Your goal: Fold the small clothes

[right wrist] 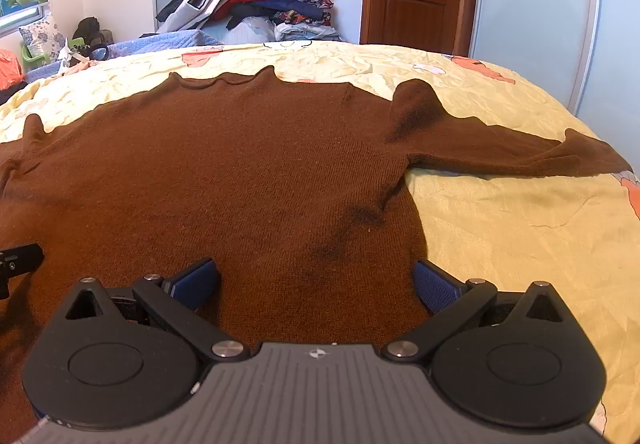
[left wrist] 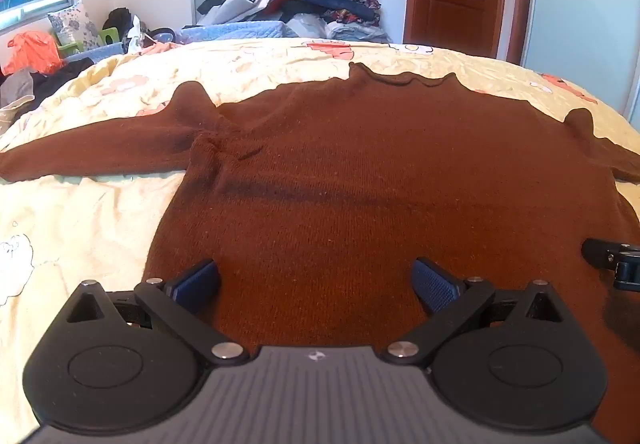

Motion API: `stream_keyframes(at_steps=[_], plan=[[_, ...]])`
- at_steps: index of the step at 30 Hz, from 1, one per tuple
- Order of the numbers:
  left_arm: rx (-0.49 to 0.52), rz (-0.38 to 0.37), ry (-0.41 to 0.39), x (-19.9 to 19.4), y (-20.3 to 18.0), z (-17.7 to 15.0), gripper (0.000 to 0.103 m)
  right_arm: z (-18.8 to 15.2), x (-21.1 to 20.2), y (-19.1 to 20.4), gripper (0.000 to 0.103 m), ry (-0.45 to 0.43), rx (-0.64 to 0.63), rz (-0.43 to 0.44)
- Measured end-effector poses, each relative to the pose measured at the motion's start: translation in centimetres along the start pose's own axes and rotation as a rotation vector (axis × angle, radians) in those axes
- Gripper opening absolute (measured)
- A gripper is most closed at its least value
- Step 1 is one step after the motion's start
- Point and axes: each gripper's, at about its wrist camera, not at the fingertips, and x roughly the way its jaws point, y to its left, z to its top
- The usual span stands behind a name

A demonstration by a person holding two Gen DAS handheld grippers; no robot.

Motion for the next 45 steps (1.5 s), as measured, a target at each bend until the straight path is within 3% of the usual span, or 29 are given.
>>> stream_keyframes(at_steps=[45], plan=[[-0.010,-0.002,0.004,-0.06,-0.15,-0.01,0.103,0.04,0.17,0.04,0.103,0.001,-0.002,0.000]])
